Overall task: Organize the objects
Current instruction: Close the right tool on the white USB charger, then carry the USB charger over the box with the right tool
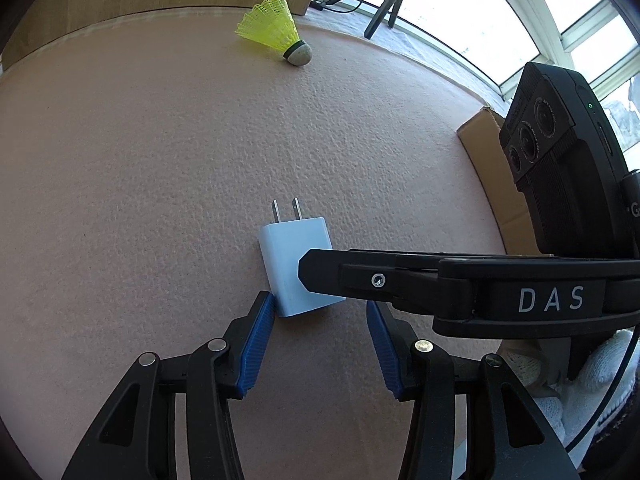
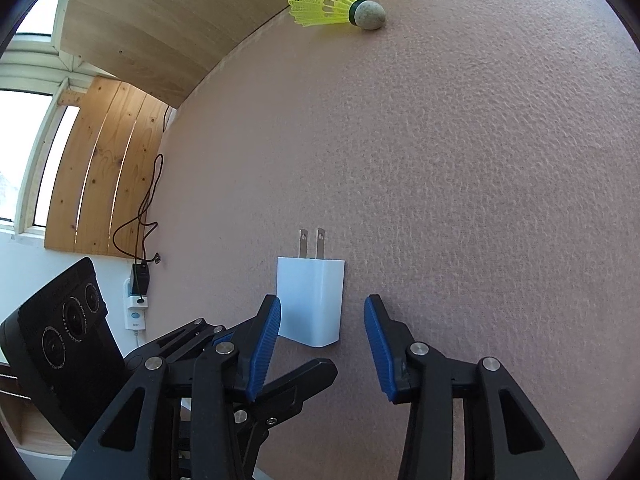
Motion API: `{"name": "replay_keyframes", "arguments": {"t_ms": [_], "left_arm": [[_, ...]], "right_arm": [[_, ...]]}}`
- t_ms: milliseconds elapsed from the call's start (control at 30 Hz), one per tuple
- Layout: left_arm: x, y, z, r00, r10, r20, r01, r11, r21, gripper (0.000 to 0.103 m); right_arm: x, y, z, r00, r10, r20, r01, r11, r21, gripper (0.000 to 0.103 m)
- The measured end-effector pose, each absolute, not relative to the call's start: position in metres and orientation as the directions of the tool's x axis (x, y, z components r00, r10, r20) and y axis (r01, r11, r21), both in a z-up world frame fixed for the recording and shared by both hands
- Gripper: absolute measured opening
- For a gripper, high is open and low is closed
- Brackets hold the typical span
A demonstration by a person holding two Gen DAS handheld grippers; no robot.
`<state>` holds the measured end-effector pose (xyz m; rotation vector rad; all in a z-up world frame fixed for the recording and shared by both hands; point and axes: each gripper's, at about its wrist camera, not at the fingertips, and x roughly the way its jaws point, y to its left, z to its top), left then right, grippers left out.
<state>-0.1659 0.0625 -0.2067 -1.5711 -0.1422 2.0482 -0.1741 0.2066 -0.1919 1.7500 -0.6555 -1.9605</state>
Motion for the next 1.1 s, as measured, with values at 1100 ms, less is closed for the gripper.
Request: {"name": "replay_keyframes", "arguments": {"t_ms": [1100], "left_arm": [[-0.156, 0.175, -0.143, -0.216, 0.529, -0.821, -0.536, -0.766, -0.353, 0.046]], "right_arm": [[-0.149, 0.305, -0.131, -0.29, -0.538, -0.792, 0.008, -0.828, 0.56, 0.032]]}}
